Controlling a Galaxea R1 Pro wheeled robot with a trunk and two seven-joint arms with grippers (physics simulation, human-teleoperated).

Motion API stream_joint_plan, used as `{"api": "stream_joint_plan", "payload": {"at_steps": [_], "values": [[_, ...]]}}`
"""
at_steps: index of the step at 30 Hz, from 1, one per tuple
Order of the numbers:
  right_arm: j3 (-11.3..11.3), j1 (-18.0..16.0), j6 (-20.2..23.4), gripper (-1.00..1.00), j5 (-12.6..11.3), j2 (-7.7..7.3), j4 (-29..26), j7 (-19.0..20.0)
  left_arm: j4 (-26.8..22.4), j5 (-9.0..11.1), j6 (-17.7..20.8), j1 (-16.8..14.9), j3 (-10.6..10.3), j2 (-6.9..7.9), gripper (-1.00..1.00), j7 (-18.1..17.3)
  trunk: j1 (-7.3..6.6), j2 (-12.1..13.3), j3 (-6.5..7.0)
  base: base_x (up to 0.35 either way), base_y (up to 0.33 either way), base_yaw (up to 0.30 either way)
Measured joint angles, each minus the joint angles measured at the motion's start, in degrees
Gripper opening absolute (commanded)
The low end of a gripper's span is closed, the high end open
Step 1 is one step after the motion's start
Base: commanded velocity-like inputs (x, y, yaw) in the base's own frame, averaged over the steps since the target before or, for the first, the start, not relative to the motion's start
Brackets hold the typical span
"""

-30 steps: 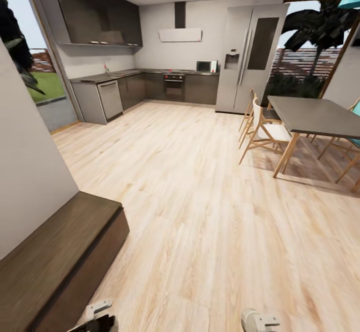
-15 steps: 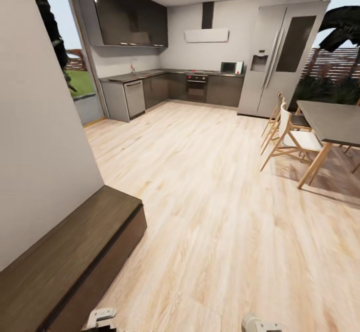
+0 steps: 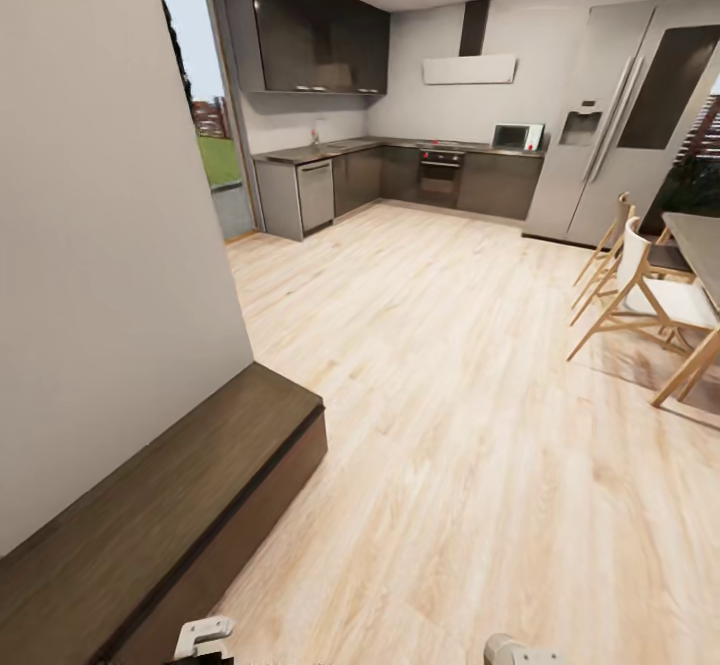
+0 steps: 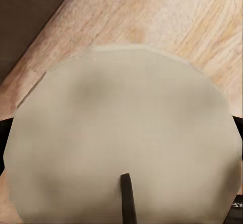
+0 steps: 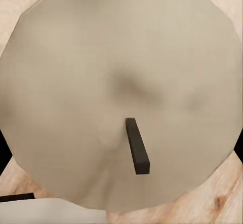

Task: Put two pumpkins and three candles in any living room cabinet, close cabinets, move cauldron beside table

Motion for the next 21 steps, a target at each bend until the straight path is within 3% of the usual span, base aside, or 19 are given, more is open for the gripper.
{"api": "stream_joint_plan", "payload": {"at_steps": [21], "values": [[0.00,0.00,0.02,-1.00,0.08,0.22,0.03,-0.05,0.09,0.29,-0.09,0.00,0.06,0.36,-1.00,0.04,-4.61,8.42,3.32,0.000,0.000,0.283]]}}
